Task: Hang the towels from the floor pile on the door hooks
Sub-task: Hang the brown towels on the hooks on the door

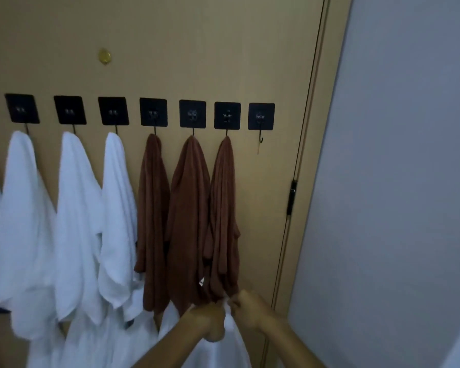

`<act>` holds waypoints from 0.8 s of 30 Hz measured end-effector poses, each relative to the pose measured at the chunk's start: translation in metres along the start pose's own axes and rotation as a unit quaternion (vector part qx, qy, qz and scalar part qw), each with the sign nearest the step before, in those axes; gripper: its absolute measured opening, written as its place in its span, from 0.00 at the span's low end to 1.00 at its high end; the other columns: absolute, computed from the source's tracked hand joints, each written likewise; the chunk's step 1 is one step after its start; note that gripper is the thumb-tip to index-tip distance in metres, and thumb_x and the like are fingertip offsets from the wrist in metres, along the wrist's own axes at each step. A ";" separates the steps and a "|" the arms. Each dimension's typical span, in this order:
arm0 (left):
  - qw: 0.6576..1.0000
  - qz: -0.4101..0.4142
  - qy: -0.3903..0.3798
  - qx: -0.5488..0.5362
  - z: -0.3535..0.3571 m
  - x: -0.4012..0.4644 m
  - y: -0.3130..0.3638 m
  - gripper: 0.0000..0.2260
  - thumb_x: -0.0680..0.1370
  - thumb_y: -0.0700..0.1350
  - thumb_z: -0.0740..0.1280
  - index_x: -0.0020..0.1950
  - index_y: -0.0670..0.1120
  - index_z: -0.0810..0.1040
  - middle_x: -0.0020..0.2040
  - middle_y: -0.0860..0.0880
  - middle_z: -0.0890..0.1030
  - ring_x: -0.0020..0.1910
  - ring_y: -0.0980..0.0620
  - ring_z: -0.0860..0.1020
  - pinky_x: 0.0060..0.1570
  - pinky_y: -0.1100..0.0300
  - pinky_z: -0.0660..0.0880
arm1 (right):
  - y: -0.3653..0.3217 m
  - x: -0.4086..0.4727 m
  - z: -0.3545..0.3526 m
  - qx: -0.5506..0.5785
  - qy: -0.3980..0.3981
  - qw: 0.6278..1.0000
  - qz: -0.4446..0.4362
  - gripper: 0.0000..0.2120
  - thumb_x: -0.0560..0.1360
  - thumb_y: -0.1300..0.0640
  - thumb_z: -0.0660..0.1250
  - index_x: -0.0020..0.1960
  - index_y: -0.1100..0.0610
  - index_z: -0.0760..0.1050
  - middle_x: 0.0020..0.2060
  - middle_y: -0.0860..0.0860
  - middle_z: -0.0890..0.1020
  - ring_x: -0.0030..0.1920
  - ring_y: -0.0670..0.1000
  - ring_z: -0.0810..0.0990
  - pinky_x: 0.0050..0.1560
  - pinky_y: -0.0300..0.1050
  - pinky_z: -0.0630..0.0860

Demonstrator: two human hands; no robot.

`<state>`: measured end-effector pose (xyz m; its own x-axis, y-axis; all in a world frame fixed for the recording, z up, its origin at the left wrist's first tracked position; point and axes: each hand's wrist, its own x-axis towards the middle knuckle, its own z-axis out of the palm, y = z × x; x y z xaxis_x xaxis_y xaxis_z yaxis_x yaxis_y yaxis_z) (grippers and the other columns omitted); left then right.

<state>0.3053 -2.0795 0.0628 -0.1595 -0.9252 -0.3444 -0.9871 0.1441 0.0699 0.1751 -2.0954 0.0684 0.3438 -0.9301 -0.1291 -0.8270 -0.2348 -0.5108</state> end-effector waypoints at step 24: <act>0.992 0.094 0.065 -0.048 0.194 -0.186 0.068 0.24 0.80 0.51 0.56 0.74 0.44 0.57 0.73 0.43 0.60 0.71 0.43 0.61 0.66 0.48 0.61 | 0.044 -0.274 0.195 -0.047 0.096 0.988 0.112 0.25 0.81 0.47 0.51 0.75 0.55 0.56 0.74 0.55 0.59 0.74 0.58 0.57 0.72 0.54 0.56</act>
<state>0.2653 -1.8301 -0.0498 -0.3317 -0.9232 -0.1942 -0.9329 0.2903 0.2131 0.1314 -1.7955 -0.0845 0.0638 -0.9961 -0.0612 -0.9136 -0.0336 -0.4052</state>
